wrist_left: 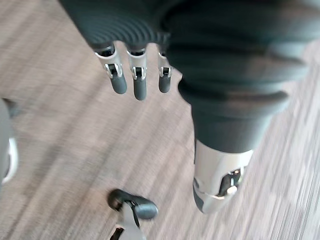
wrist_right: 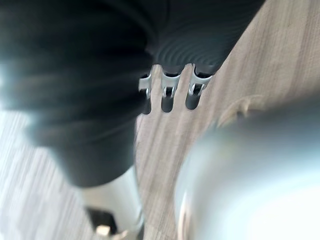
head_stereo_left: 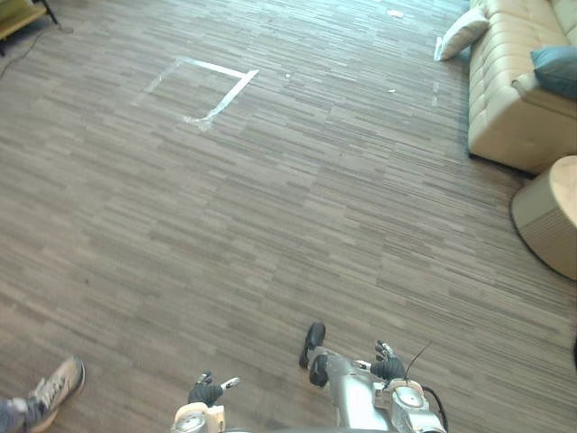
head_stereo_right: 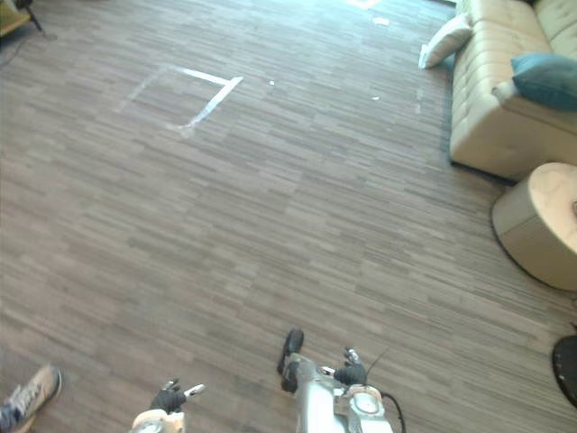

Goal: Pick up cushions and gather them together orderly.

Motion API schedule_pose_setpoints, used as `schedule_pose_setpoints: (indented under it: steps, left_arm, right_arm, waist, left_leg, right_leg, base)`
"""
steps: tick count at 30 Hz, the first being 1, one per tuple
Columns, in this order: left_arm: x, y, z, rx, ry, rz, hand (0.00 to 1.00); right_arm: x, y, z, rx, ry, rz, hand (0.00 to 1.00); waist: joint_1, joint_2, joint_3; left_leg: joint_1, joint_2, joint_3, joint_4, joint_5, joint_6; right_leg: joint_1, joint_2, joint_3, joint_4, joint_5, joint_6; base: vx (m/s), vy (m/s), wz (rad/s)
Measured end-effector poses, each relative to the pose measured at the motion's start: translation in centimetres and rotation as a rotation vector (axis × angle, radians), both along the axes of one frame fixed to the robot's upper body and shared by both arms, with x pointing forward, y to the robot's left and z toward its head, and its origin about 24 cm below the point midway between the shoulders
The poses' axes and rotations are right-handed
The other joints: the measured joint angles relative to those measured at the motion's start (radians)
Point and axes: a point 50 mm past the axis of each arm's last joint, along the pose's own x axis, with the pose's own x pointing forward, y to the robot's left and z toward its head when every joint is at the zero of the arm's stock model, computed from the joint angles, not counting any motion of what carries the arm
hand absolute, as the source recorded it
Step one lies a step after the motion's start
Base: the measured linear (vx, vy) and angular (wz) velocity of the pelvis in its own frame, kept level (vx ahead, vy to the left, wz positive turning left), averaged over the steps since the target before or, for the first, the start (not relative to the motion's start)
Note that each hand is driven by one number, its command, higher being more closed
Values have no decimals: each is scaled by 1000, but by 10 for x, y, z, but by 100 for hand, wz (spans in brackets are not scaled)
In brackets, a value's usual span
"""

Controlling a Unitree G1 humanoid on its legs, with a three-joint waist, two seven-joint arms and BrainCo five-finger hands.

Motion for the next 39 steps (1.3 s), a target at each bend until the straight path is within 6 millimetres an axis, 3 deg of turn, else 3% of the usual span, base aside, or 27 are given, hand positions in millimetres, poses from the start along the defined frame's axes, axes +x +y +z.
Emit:
schedule_pose_setpoints:
  steps: [1, 2, 3, 5, 7, 8, 10, 11, 12, 14, 16, 18, 20, 24, 26, 27, 28, 29, 30, 31, 32, 33, 34, 35, 36, 37, 39]
  left_arm:
    - [1, -4, 0, -12, -4, 4, 0]
    - [5, -4, 2, -16, -26, 11, 0]
    - [9, 1, 6, -1, -53, 18, 0]
    - [14, 10, 11, 18, -99, 31, 0]
    - [19, 9, 15, 10, -136, 42, 0]
    - [22, 9, 18, 6, -158, 54, 0]
    - [23, 6, 19, -8, -176, 72, 0]
    - [23, 6, 19, -8, -179, 79, 0]
    - [24, 10, 20, 0, -183, 77, 0]
    - [25, 15, 22, 14, -187, 77, 0]
    - [24, 22, 22, 35, -180, 73, 0]
    - [23, 24, 21, 41, -164, 71, 0]
    - [14, 21, 15, 36, -113, 54, 0]
    - [9, 11, 11, 24, -84, 0, 0]
    - [7, 9, 8, 17, -59, -8, 0]
    - [7, 9, 7, 18, -56, -8, 0]
    - [0, 10, 5, 20, -39, 1, 0]
    - [-4, 10, 3, 22, -18, 2, 0]
    - [-3, 7, 2, 16, -18, -4, 0]
    - [1, -2, 2, -2, -29, -13, 0]
    - [1, -3, 2, -3, -29, -14, 0]
    - [-1, -6, 0, -23, -21, 20, 0]
    - [1, -8, 1, -34, -32, 43, 0]
    - [2, -7, 2, -34, -43, 45, 0]
    - [8, 1, 7, -11, -74, 48, 0]
    - [9, 3, 8, -3, -79, 47, 0]
    - [15, 11, 13, 14, -116, 51, 0]
  right_arm:
    - [0, -2, 0, -5, 2, -2, 0]
    - [-2, -1, -2, -5, 22, 0, 0]
    - [-6, 7, -6, 13, 43, 10, 0]
    - [-9, 15, -9, 26, 62, 34, 0]
    - [-6, 17, -8, 26, 57, 43, 0]
    - [-8, 16, -10, 25, 70, 42, 0]
    - [-16, 15, -15, 19, 106, 37, 0]
    - [-18, 15, -16, 16, 118, 39, 0]
    - [-22, 22, -19, 26, 132, 44, 0]
    - [-21, 27, -18, 36, 121, 49, 0]
    - [-24, 31, -20, 46, 130, 47, 0]
    - [-24, 33, -19, 49, 127, 49, 0]
    - [-19, 29, -16, 38, 103, 53, 0]
    - [-6, 25, -6, 23, 29, 58, 0]
    - [0, 16, -3, -1, 14, 52, 0]
    - [-2, 14, -4, -3, 19, 47, 0]
    - [-7, 12, -5, -4, 27, 32, 0]
    - [-5, 8, -4, -10, 18, 24, 0]
    - [-3, 6, -3, -15, 16, 24, 0]
    - [0, 4, 0, -23, 3, 26, 0]
    - [0, 2, 1, -26, -1, 21, 0]
    - [1, -2, 3, -38, -7, 23, 0]
    - [-1, -4, 2, -46, 0, 19, 0]
    - [-2, -3, 1, -45, 7, 18, 0]
    - [-5, 7, -2, -15, 25, 14, 0]
    - [-5, 10, -3, -6, 26, 13, 0]
    - [-7, 21, -6, 12, 41, 49, 0]
  waist:
    - [-1, 12, 7]
    - [7, 23, 19]
    - [18, 3, 25]
    - [28, -34, 22]
    - [47, -36, 24]
    - [62, -36, 25]
    - [83, -35, 26]
    - [95, -38, 20]
    - [97, -71, -6]
    - [86, -105, -17]
    - [77, -144, -16]
    - [66, -150, -8]
    - [62, -125, 3]
    - [30, -95, 3]
    - [3, -82, 13]
    - [1, -82, 13]
    - [-1, -89, 9]
    - [-12, -78, 1]
    - [-8, -58, -8]
    - [-1, -22, -15]
    - [1, -16, -12]
    - [3, 3, -1]
    - [4, 32, 10]
    - [8, 35, 14]
    - [23, 12, 28]
    - [23, -3, 28]
    - [32, -35, 17]
  left_leg:
    - [-48, 28, -11, 128, -13, 2]
    - [-147, 77, -9, 363, -84, 17]
    - [-230, 73, 1, 433, -147, 42]
    - [-373, 29, 39, 310, -201, 87]
    - [-486, -27, 35, 80, -204, 109]
    - [-535, -73, 18, -119, -167, 108]
    - [-543, -125, -18, -406, -23, 51]
    - [-550, -129, -22, -386, 45, 85]
    - [-560, -160, -31, -345, 101, 173]
    - [-583, -181, -25, -277, 43, 214]
    - [-532, -211, 6, -210, -75, 233]
    - [-453, -233, 7, -224, -138, 246]
    - [-259, -243, 6, -309, -209, 251]
    - [-55, -230, -2, -489, -215, 230]
    - [54, -204, 4, -554, -215, 220]
    - [72, -202, 6, -560, -219, 205]
    - [145, -199, 1, -570, -238, 131]
    - [192, -182, -19, -566, -251, 109]
    - [200, -163, -22, -548, -243, 98]
    - [144, -115, -45, -378, -200, 62]
    - [114, -102, -54, -283, -167, 61]
    - [14, -56, -82, -25, -12, 51]
    - [-121, 29, -94, 292, 82, 47]
    - [-164, 53, -86, 383, 45, 53]
    - [-279, 80, -42, 503, -76, 96]
    - [-303, 77, -29, 489, -96, 99]
    - [-451, 37, 44, 259, -169, 120]
  right_leg:
    - [36, 23, 8, -19, -9, 0]
    - [142, 66, 30, -80, -25, -3]
    - [275, 89, 69, -172, -36, 3]
    - [411, 88, 126, -269, -57, 29]
    - [478, 83, 174, -308, -83, 50]
    - [523, 67, 201, -330, -108, 72]
    - [602, 57, 243, -379, -142, 111]
    - [630, 52, 264, -391, -157, 129]
    - [643, 12, 278, -383, -181, 165]
    - [611, -28, 274, -304, -189, 184]
    - [473, -103, 291, 99, -176, 256]
    - [362, -156, 294, 399, -114, 321]
    - [261, -192, 214, 600, -164, 222]
    - [50, -183, 40, 382, -206, 165]
    - [-4, -125, -50, -87, -50, 172]
    - [-6, -115, -55, -159, -15, 172]
    - [-8, -97, -55, -293, 49, 164]
    - [-7, -83, -6, -246, 193, 99]
    - [-27, -76, 1, -184, 205, 84]
    - [-57, -54, 31, -37, 117, 47]
    - [-50, -51, 30, -7, 86, 42]
    - [2, -42, 20, 15, 22, 34]
    - [95, 1, 17, -5, -19, 30]
    - [131, 13, 22, -16, -32, 29]
    - [273, 32, 51, -89, -66, 44]
    - [309, 32, 57, -119, -69, 50]
    - [455, 28, 99, -253, -85, 82]
  base:
    - [581, -99, -50]
    - [801, -83, -61]
    - [647, -61, -61]
    - [608, -46, -60]
    - [696, 68, -73]
    - [696, 175, -74]
    - [580, 217, -66]
    - [675, 296, -65]
    - [749, 287, -42]
    - [770, 262, -15]
    - [723, 247, 0]
    - [653, 178, 2]
    - [584, 94, -9]
    - [688, 34, 17]
    - [681, -70, 47]
    - [898, -173, 47]
    - [795, -154, 41]
    - [818, -153, 30]
    - [817, -182, 9]
    - [801, -213, -12]
    - [782, -232, -21]
    - [729, -147, -27]
    - [711, -103, -29]
    - [830, -77, -38]
    - [539, -33, -31]
    - [759, -53, -32]
    - [744, -2, -29]
